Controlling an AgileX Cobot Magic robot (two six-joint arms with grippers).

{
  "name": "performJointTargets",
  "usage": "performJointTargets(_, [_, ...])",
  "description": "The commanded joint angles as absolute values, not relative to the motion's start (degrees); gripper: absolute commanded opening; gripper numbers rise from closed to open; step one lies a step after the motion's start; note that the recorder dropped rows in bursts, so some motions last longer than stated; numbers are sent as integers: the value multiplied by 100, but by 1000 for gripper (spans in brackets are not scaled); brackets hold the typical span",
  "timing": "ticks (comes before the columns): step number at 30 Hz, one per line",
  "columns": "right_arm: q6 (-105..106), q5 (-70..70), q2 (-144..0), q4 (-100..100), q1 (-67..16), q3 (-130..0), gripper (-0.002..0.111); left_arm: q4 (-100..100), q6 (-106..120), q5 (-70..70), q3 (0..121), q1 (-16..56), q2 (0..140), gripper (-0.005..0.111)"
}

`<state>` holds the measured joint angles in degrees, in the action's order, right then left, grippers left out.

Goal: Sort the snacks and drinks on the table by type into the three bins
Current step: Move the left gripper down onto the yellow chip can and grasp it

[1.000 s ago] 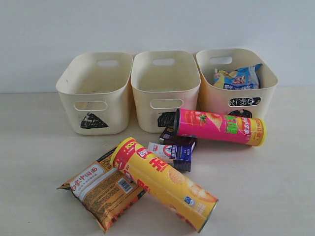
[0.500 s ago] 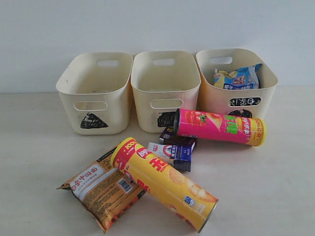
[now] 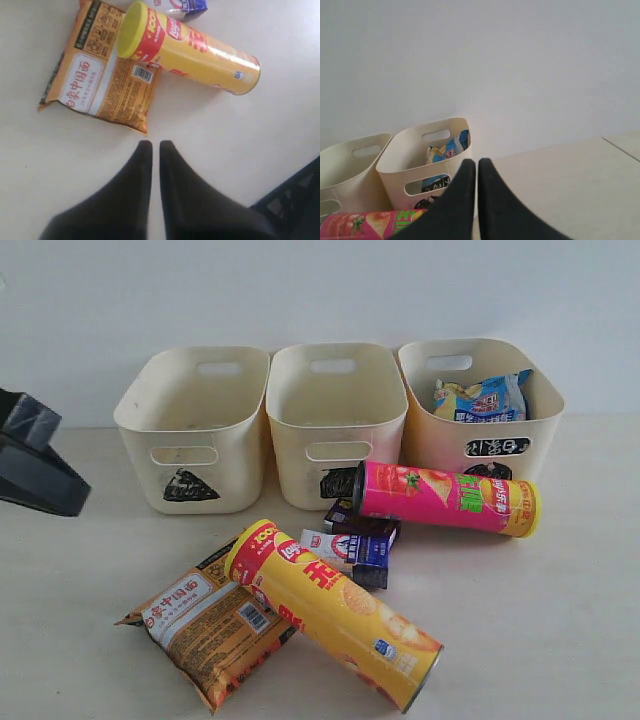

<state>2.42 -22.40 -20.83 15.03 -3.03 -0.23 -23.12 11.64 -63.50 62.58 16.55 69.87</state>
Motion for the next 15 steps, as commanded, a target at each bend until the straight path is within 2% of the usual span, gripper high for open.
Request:
performJointTargets(1, [240,-2237,-2075,1490,-318,0,0,-2814,1273,-6253,6300,1686,7497,15])
performJointTargets(9, [240,-2237,-2075,1490,-318,0,0,-4523,2097,-6237,6252,1727,8190,61])
performJointTargets(13, [227,-2212,-2075,1490,-318,0,0,-5195,4159,-5969,6252,1968,8337,73])
performJointTargets(15, [227,-2202,-2075,1490,-318,0,0,-5226,5231,-5791,6252,2187,8335,74])
